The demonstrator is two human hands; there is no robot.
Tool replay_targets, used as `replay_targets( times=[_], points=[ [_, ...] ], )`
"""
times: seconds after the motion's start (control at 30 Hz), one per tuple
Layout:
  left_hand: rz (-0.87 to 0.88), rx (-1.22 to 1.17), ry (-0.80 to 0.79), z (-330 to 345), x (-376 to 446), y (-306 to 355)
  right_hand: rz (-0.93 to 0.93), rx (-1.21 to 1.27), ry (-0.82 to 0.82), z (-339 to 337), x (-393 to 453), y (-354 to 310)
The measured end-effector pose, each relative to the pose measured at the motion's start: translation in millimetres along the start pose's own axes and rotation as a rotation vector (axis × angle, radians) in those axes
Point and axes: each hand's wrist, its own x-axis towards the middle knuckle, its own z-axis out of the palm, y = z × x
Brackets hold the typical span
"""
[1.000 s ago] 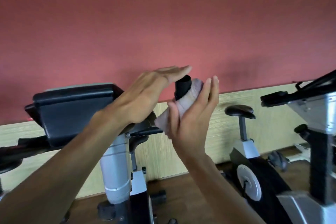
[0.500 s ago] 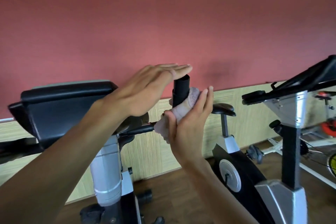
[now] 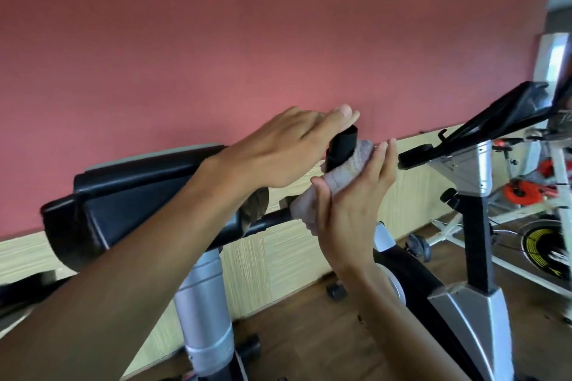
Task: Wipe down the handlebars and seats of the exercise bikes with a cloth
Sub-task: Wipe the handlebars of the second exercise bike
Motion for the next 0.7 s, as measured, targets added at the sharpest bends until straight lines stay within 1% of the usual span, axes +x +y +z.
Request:
replay_targets(
  times=[0.1,0.2,0.33,0.43,0.57,0.63,0.7],
  points=[
    [0.016,0.005,0.013,1.1,2.3,-1.0,-0.008,-0.029,0.053,0.3,18.2,-10.8],
    [0.010,0.069,0.001,0.8,3.5,0.7,-0.015,-0.028,0.079,2.1,13.1,-8.8],
    [0.040,0.142,-0.004,0.1,0.4,3.9,-0.008,-0.062,0.033,6.4,-12.4,6.6],
    [0.046,0.205,-0.014,0.1,-1.4,3.4,-0.009,-0.075,0.002,4.7,-12.3,6.9],
    [0.066,0.286,-0.025,0.5,-1.7,2.0,-0.021,-0.068,0.064,2.0,11.6,-9.5],
    [0.073,0.293,-0.020,1.2,-0.7,2.5,-0.024,-0.059,0.098,2.1,18.7,-13.1],
    [0.039,0.260,-0.024,0.8,-0.1,3.3,-0.017,-0.058,0.100,4.5,11.4,-11.0]
  ],
)
